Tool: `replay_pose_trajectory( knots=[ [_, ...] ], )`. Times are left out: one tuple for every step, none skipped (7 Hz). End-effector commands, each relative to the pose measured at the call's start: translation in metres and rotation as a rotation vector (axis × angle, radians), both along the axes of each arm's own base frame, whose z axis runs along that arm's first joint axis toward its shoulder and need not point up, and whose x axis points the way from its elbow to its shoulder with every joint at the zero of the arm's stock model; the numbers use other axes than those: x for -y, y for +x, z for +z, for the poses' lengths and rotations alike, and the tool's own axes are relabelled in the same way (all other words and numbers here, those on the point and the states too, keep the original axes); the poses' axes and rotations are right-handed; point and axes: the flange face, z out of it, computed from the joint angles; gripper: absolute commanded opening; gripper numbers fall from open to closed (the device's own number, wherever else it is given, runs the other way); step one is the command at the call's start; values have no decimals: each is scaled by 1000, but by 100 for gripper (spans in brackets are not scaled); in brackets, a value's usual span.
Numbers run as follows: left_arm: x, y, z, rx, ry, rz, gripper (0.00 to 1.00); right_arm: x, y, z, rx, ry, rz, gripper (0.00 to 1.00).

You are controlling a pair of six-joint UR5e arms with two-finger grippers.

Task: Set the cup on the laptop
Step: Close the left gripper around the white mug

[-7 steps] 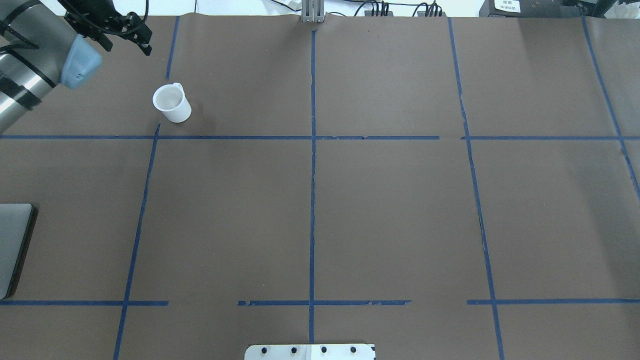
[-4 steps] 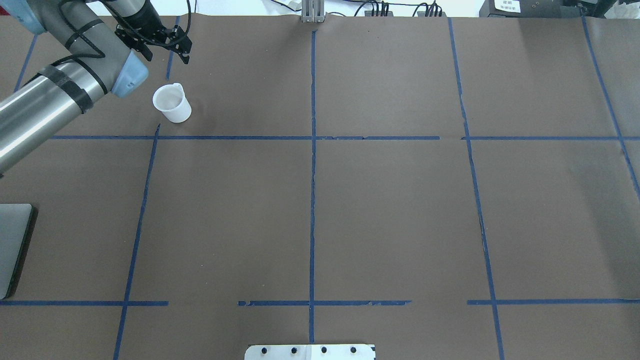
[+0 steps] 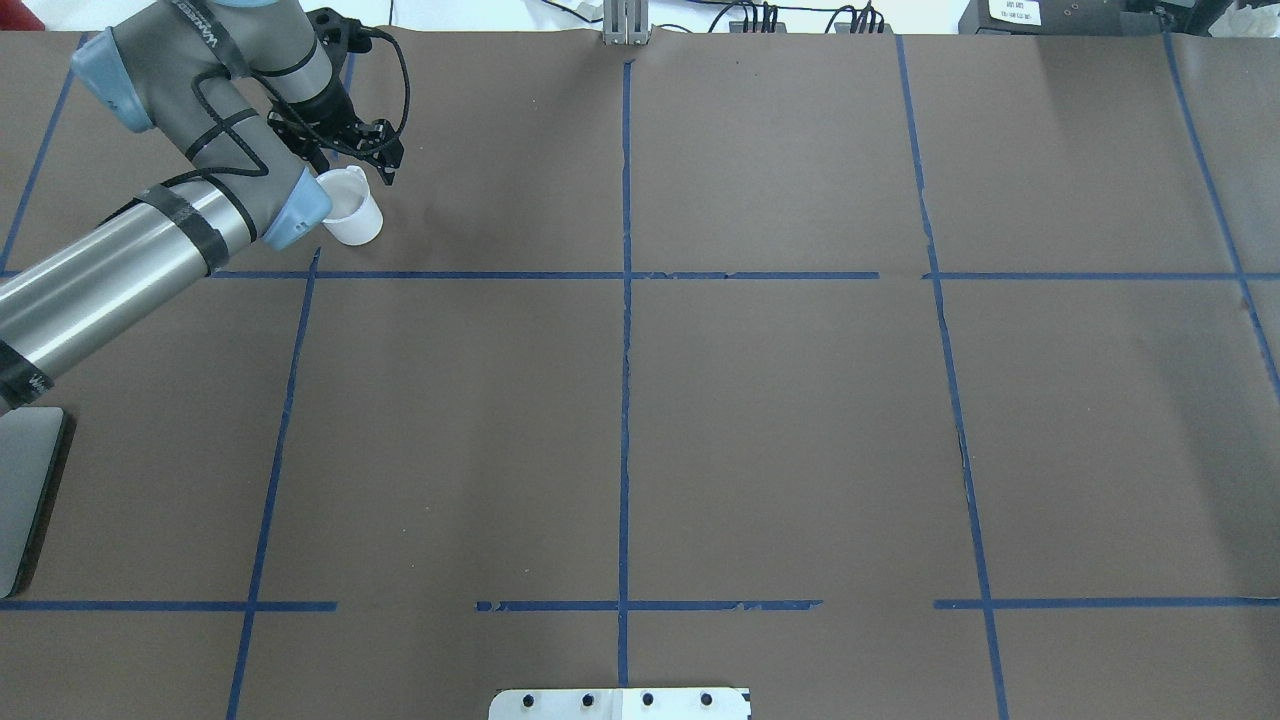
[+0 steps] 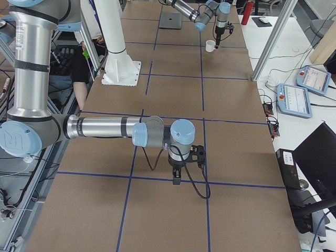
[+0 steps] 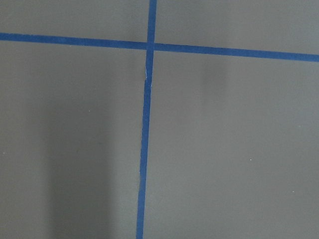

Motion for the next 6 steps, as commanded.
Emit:
replay_pose_trajectory(
  knots=[
    [-2, 5, 5, 1, -7, 11, 46, 0, 0, 0, 0, 0, 0, 100],
    [-4, 6, 5, -8, -34, 24, 0, 0, 0, 0, 0, 0, 0, 100],
    [-7, 7, 5, -36, -59, 43, 0, 0, 0, 0, 0, 0, 0, 100],
    [-6, 6, 3, -38, -59, 42, 0, 0, 0, 0, 0, 0, 0, 100],
    [-5, 4, 4, -37, -60, 39, 0, 0, 0, 0, 0, 0, 0, 100],
    [-2, -1, 1, -44, -66, 35, 0, 0, 0, 0, 0, 0, 0, 100]
  ],
)
